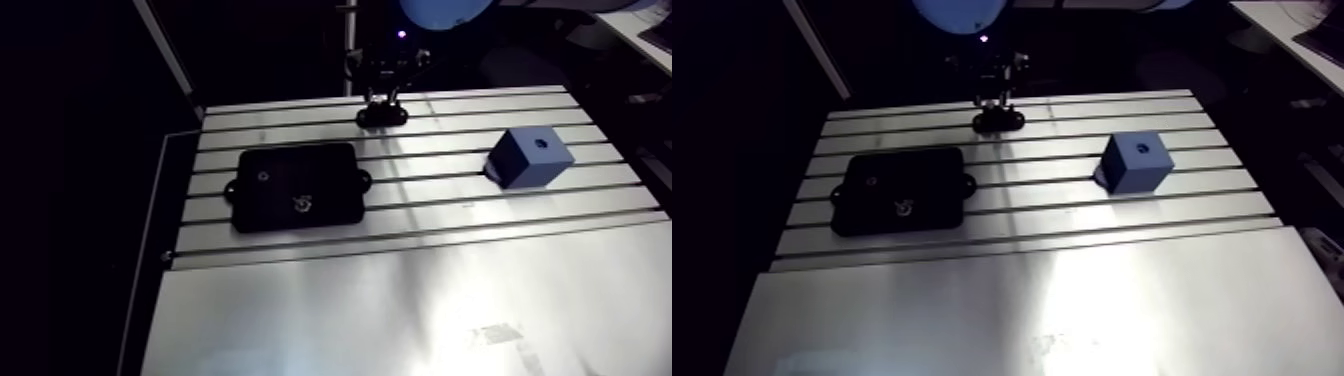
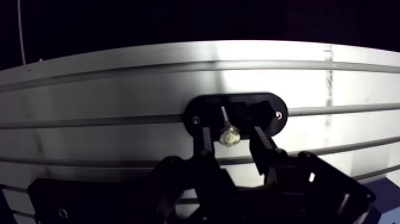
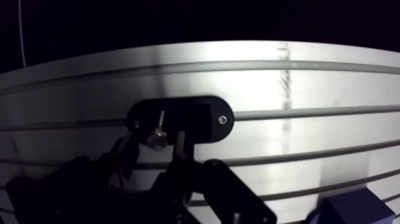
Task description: Pick up the M10 bolt and insert it into the hex recess until seated.
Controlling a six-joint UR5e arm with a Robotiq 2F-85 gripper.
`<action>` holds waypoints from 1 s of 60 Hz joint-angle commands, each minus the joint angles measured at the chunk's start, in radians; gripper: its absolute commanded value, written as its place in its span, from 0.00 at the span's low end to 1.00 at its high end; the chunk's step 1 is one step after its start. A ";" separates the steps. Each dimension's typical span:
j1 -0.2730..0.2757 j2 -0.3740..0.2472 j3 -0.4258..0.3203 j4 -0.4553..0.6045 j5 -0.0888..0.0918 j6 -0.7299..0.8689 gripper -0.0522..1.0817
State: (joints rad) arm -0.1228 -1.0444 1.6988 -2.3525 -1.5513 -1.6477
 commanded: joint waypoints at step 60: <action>0.002 0.001 0.000 0.000 0.001 -0.001 0.60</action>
State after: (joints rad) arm -0.1213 -1.0438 1.6990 -2.3525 -1.5501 -1.6482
